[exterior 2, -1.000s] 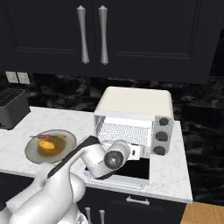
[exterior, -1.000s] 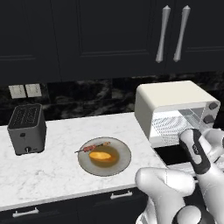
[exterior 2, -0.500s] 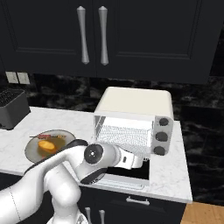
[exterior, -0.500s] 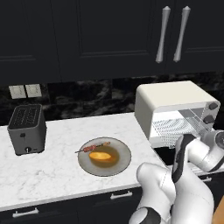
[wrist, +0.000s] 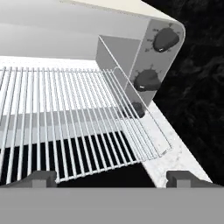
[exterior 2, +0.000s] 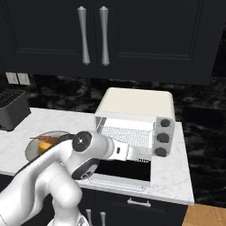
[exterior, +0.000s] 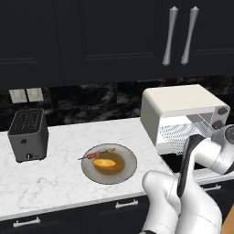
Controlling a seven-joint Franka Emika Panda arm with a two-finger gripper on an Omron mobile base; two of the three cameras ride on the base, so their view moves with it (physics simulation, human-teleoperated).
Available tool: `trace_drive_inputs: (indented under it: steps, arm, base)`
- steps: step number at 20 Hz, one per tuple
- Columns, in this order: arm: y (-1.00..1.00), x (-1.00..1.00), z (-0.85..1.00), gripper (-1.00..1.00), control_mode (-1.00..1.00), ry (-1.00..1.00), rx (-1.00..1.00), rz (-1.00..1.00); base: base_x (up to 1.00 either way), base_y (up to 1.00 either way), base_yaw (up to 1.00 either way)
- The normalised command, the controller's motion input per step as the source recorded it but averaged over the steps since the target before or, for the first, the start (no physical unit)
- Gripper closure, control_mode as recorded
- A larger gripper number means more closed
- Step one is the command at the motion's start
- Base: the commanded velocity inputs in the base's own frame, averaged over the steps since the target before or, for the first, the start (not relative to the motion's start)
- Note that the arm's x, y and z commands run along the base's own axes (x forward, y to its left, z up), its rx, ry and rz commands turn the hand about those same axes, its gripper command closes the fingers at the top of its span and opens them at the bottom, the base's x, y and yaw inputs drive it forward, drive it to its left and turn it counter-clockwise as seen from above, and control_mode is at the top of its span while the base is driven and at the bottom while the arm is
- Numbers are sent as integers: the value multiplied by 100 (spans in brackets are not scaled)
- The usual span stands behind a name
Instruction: Pick up the kebab skewer and baguette bread, and place them inside the toaster oven. Close the toaster oven door and start by setting the timer.
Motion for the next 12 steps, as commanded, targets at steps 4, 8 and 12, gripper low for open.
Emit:
trace_drive_inputs:
  steps: [4, 8, 12]
  arm:
    - [20, -59, 98, -100, -100, 20, 3, 5]
    - [51, -60, 65, -100, -100, 22, 13, 4]
    - [93, -34, 33, -100, -100, 23, 15, 7]
  base:
    - [0, 0, 0]
    - [0, 0, 0]
    - [0, 0, 0]
